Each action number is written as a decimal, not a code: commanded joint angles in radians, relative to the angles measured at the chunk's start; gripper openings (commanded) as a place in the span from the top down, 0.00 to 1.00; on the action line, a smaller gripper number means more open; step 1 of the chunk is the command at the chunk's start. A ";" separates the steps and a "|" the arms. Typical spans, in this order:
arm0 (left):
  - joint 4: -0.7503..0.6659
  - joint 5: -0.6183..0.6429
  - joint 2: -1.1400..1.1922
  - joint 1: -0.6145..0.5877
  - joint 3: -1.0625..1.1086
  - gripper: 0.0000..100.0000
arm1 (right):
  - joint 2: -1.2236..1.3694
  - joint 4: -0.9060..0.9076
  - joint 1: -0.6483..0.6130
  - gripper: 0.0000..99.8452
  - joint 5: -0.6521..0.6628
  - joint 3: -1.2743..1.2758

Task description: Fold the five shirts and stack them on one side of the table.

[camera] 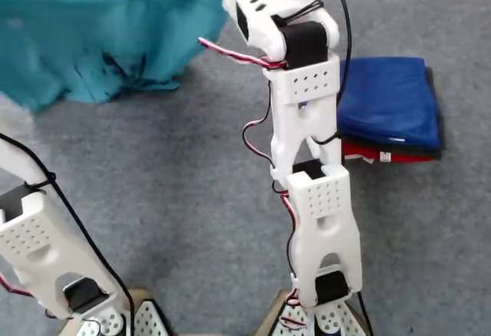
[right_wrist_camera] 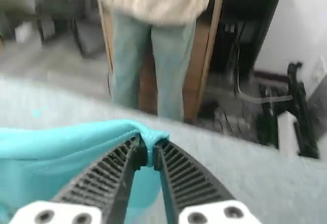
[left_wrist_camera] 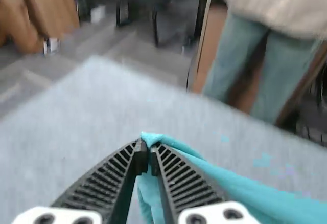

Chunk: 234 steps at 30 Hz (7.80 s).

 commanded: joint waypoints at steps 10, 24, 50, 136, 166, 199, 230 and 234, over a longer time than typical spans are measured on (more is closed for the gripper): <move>0.181 -0.120 -0.140 -0.012 0.651 0.97 | -0.012 0.361 -0.032 0.99 0.273 -0.047; -0.029 -0.199 -0.509 0.107 1.595 0.97 | -0.051 0.364 -0.034 0.99 0.279 0.147; -0.605 -0.250 -0.839 0.117 2.086 0.97 | -0.332 0.265 -0.034 0.99 0.273 0.912; -0.491 -0.137 -0.559 0.124 2.259 0.97 | -0.329 0.250 -0.032 0.99 0.238 0.931; -0.135 0.103 -1.227 0.051 1.494 0.97 | -0.616 0.221 0.068 0.99 -0.043 0.420; 0.140 0.063 -1.231 0.176 0.670 0.97 | -0.967 -0.195 -0.006 0.99 0.008 0.271; -0.186 -0.040 -1.435 0.139 1.537 0.97 | -0.776 -0.008 0.028 0.99 0.276 0.446; -0.566 -0.037 -1.366 0.140 1.839 0.97 | -0.562 -0.078 0.034 0.99 0.275 0.476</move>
